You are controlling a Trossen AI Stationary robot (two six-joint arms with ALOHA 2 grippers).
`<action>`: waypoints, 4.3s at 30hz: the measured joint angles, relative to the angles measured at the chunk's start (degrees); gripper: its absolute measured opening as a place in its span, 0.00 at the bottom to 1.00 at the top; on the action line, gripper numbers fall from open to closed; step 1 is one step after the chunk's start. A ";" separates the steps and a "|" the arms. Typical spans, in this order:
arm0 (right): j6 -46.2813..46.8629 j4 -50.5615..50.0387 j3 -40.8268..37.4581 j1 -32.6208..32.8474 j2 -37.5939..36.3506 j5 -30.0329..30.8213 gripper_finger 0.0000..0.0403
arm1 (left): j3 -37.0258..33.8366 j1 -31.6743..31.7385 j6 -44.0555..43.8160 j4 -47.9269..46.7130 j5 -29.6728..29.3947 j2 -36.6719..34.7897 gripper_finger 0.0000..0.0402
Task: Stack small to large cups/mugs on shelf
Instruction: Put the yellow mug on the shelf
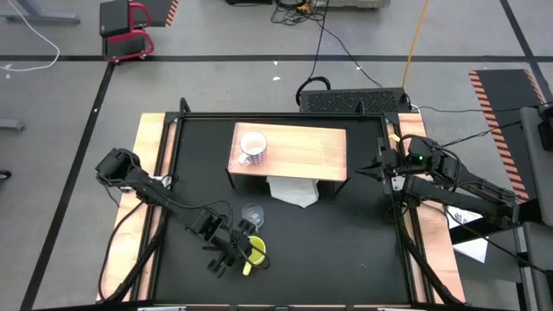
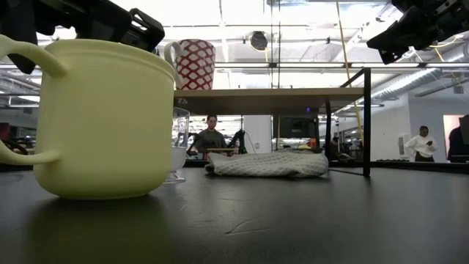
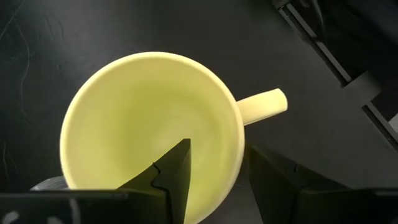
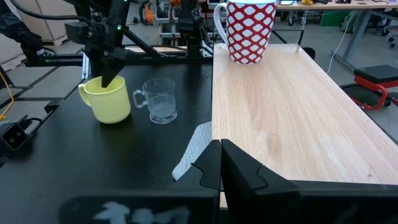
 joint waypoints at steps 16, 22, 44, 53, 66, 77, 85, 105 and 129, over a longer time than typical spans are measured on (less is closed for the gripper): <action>0.00 -0.02 0.00 0.01 0.00 0.01 0.00 | 0.00 0.00 0.06 0.03 -0.22 0.00 0.38; 0.00 -0.02 0.00 0.00 0.00 0.02 0.00 | 0.00 0.00 -0.28 0.03 -0.63 0.00 0.32; 0.15 -0.02 0.00 0.01 0.00 0.02 0.00 | 0.04 0.00 -1.42 0.22 -3.38 -0.02 0.02; 0.15 -0.02 0.00 0.00 0.00 0.01 0.00 | 0.04 -0.09 -1.47 0.27 -3.34 -0.02 0.01; 0.17 -0.33 0.00 0.01 -0.02 0.01 0.00 | 0.04 -1.34 -0.19 0.43 -4.61 -0.02 0.01; 0.17 -0.28 0.00 0.00 -0.02 0.02 0.00 | 0.62 -0.01 1.93 -1.70 -5.59 -0.20 0.01; 0.17 -0.28 0.00 0.00 -0.02 0.02 0.00 | 7.84 0.02 3.42 -9.73 -6.00 -0.22 0.01; 0.17 -0.35 0.00 0.00 -0.02 0.02 0.00 | 19.77 -0.03 6.75 -22.21 -7.77 -0.24 0.01; 0.17 -0.37 0.00 0.02 -0.02 0.02 0.00 | 24.26 0.74 9.38 -27.05 -7.49 -0.24 0.01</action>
